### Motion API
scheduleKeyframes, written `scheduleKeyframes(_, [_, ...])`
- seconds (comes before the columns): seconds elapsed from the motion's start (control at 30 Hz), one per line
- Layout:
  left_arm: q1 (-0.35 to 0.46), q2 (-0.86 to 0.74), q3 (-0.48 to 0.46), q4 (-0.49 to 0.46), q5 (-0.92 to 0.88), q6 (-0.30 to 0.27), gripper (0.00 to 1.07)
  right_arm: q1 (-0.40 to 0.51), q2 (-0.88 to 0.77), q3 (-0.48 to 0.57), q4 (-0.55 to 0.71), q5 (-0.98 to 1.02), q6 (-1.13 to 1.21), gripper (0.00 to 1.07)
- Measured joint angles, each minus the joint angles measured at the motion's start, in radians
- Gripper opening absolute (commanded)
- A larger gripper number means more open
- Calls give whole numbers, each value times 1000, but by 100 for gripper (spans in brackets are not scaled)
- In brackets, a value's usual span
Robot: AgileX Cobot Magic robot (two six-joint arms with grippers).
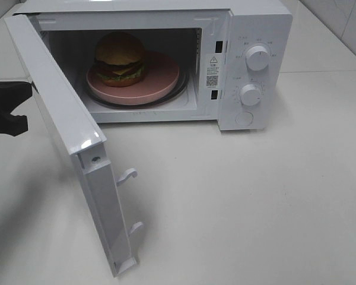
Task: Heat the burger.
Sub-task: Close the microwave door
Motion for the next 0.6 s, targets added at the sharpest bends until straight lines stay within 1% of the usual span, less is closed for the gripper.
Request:
scheduleKeyframes(0.2, [-38, 8, -1, -31, 27, 23, 0, 0, 0, 0, 0, 0, 0, 76])
scheduleKeyframes(0.4, [-41, 9, -1, -38, 31, 24, 0, 0, 0, 0, 0, 0, 0, 76])
scheduleKeyframes(0.5, [-55, 9, -1, -52, 39, 23, 0, 0, 0, 0, 0, 0, 0, 76])
scheduleKeyframes(0.57, [-96, 15, -1, -96, 40, 31, 0, 0, 0, 0, 0, 0, 0, 76])
scheduleKeyframes(0.6, [-96, 15, -1, -96, 40, 31, 0, 0, 0, 0, 0, 0, 0, 76])
